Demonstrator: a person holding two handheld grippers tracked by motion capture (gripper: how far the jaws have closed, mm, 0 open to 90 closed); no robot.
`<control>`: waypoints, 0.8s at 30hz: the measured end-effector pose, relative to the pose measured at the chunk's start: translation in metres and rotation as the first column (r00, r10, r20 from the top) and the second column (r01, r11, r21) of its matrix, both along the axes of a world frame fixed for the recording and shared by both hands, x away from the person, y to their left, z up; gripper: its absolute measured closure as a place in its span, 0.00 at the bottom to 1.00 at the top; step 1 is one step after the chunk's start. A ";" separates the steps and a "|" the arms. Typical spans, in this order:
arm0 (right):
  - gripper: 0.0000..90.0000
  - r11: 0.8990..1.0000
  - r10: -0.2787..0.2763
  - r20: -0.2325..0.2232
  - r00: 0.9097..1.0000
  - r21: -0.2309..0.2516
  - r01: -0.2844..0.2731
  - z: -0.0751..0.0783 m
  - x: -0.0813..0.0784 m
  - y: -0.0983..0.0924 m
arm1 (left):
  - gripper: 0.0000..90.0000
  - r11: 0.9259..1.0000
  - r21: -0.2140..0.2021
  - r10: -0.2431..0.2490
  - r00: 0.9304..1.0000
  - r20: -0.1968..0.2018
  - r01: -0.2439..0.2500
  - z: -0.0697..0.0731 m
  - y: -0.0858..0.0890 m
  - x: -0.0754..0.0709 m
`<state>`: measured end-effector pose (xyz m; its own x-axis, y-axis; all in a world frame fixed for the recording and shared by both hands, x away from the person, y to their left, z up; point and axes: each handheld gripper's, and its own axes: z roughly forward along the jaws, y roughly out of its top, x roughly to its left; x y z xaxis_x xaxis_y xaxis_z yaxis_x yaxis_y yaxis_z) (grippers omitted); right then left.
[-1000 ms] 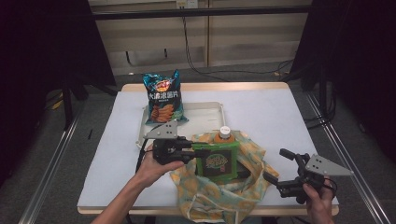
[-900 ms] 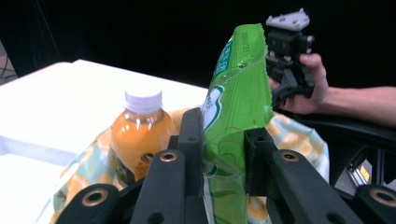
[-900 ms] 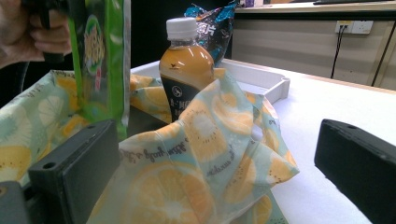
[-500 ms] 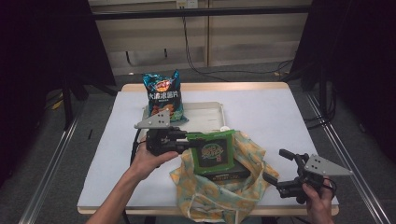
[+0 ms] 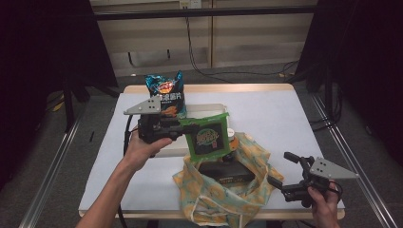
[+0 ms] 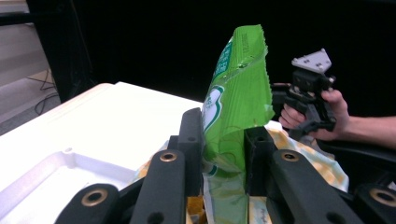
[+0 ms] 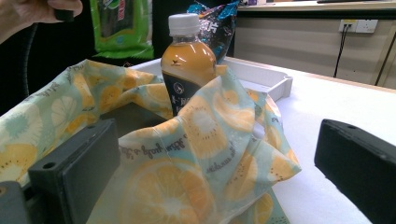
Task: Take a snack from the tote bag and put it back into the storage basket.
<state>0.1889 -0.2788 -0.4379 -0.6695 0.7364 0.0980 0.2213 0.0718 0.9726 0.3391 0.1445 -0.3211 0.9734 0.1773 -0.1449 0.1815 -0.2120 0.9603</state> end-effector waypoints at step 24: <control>0.00 1.000 0.015 -0.001 1.000 -0.012 -0.015 -0.001 0.001 0.001 | 0.82 0.994 -0.003 0.107 0.994 0.004 -0.107 0.007 0.021 0.041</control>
<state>0.1902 -0.2776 -0.4388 -0.6805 0.7272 0.0901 0.2210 0.0865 0.9714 0.3802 0.1658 -0.3137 0.9495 0.2803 -0.1412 0.1988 -0.1888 0.9617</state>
